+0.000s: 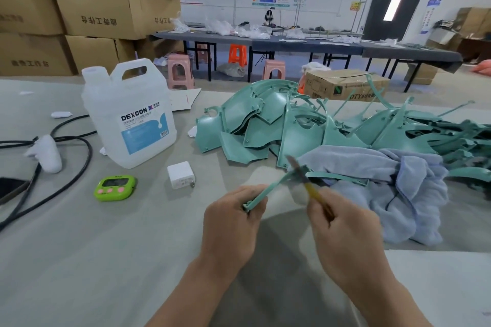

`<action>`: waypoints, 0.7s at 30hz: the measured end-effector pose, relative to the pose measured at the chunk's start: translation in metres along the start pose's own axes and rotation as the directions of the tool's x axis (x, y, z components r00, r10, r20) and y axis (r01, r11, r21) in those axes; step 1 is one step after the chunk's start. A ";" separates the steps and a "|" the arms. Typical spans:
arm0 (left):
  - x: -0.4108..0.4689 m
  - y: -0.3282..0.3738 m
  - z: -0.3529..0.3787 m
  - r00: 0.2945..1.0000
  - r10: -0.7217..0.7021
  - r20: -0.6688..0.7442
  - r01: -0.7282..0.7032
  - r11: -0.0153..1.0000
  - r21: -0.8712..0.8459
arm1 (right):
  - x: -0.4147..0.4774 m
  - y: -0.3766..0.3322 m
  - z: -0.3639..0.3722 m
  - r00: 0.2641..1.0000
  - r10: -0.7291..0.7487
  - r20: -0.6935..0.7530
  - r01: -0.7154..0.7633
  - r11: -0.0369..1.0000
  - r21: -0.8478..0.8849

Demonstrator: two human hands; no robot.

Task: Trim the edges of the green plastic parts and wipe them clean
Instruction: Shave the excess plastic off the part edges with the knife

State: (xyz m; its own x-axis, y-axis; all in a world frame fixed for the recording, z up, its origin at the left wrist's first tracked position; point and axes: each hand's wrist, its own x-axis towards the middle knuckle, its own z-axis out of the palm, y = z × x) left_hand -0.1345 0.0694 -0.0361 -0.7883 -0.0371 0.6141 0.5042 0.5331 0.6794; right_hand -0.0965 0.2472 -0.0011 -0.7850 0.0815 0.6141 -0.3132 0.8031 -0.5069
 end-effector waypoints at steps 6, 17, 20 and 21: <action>0.001 -0.002 0.001 1.000 -0.005 0.006 0.005 1.000 0.004 | -0.009 -0.005 0.002 0.992 -0.061 0.112 0.052 0.996 0.076; 0.003 -0.003 0.002 0.993 -0.104 0.050 0.102 0.994 0.044 | 0.007 0.012 0.001 0.995 0.097 -0.027 -0.094 0.992 0.087; 0.003 -0.003 0.002 0.995 -0.090 0.052 0.088 0.995 0.054 | -0.001 0.002 -0.002 1.000 0.008 0.024 -0.013 0.979 0.204; 0.003 -0.003 0.002 0.996 -0.073 0.052 0.070 0.996 0.061 | -0.004 -0.004 -0.002 0.997 -0.031 0.072 0.013 0.973 0.230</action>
State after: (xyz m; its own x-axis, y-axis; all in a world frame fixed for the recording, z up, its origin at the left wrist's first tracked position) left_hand -0.1391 0.0693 -0.0370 -0.8403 -0.0317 0.5413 0.4258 0.5794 0.6950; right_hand -0.0908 0.2451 -0.0007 -0.8115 0.0139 0.5842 -0.4382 0.6468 -0.6242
